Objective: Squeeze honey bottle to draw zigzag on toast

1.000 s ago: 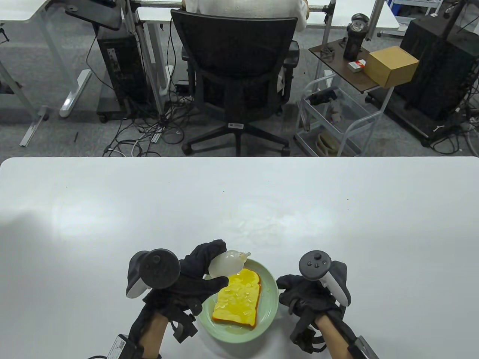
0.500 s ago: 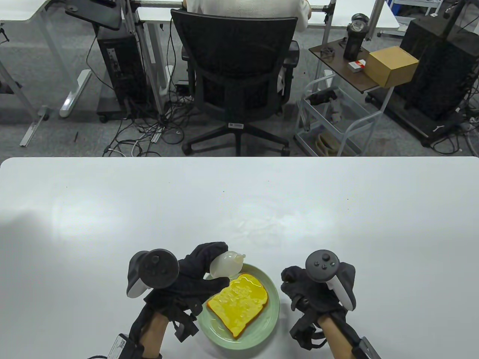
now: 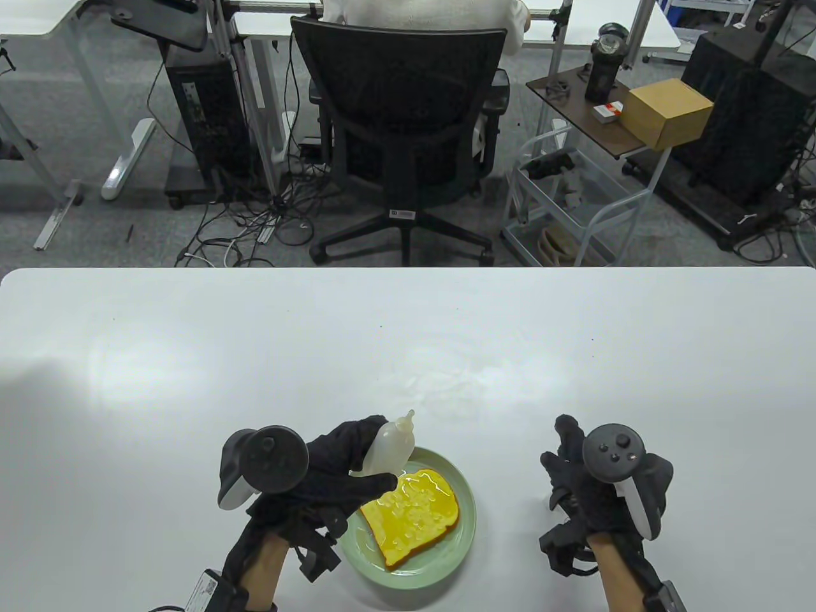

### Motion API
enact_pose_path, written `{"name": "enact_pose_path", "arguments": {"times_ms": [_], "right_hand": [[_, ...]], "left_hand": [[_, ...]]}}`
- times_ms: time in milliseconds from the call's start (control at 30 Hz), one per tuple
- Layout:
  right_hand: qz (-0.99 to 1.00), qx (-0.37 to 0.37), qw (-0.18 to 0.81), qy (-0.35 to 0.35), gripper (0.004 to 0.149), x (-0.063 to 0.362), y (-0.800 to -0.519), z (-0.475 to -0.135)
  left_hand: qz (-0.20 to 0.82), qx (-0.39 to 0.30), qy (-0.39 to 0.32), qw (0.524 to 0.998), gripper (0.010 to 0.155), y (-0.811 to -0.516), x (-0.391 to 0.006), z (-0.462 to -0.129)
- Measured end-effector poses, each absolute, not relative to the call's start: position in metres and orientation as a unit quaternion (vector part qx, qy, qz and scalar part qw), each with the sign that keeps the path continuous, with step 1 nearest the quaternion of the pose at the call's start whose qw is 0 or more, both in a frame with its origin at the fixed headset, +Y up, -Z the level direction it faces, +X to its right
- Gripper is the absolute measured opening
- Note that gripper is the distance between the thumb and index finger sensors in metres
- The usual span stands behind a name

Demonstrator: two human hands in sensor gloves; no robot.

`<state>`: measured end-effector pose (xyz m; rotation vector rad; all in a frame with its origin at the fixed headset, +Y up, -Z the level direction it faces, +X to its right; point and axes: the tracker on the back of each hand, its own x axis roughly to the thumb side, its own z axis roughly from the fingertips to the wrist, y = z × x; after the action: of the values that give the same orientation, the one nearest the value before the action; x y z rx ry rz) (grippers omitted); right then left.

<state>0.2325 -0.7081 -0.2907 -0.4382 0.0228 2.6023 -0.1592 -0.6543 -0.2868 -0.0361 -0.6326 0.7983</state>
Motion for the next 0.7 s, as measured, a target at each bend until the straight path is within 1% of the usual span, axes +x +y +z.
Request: {"name": "enact_pose_path", "arguments": {"times_ms": [67, 100, 200, 300, 367, 533, 600, 700], "right_hand": [[0.96, -0.17, 0.223, 0.003, 0.064, 0.236, -0.715, -0.291], [0.962, -0.169, 0.213, 0.011, 0.062, 0.237, -0.719, -0.292], [0.963, -0.168, 0.199, 0.07, 0.061, 0.238, -0.727, -0.293], [0.968, -0.159, 0.168, 0.099, 0.059, 0.235, -0.735, -0.294], [0.969, -0.151, 0.157, 0.117, 0.06, 0.233, -0.739, -0.294], [0.975, -0.141, 0.121, 0.123, 0.059, 0.225, -0.748, -0.295], [0.978, -0.138, 0.101, 0.121, 0.055, 0.22, -0.752, -0.296], [0.983, -0.134, 0.078, 0.099, 0.046, 0.214, -0.754, -0.296]], "left_hand": [[0.38, -0.018, -0.302, 0.874, 0.08, -0.655, -0.159, -0.287], [0.379, -0.019, -0.301, 0.875, 0.08, -0.655, -0.16, -0.287], [0.38, -0.02, -0.298, 0.876, 0.08, -0.655, -0.16, -0.288], [0.378, -0.022, -0.296, 0.877, 0.081, -0.656, -0.159, -0.288], [0.371, -0.02, -0.294, 0.881, 0.08, -0.656, -0.159, -0.288], [0.364, -0.02, -0.291, 0.884, 0.081, -0.657, -0.16, -0.289], [0.363, -0.021, -0.291, 0.885, 0.081, -0.657, -0.16, -0.289], [0.361, -0.022, -0.29, 0.886, 0.081, -0.657, -0.16, -0.289]]}}
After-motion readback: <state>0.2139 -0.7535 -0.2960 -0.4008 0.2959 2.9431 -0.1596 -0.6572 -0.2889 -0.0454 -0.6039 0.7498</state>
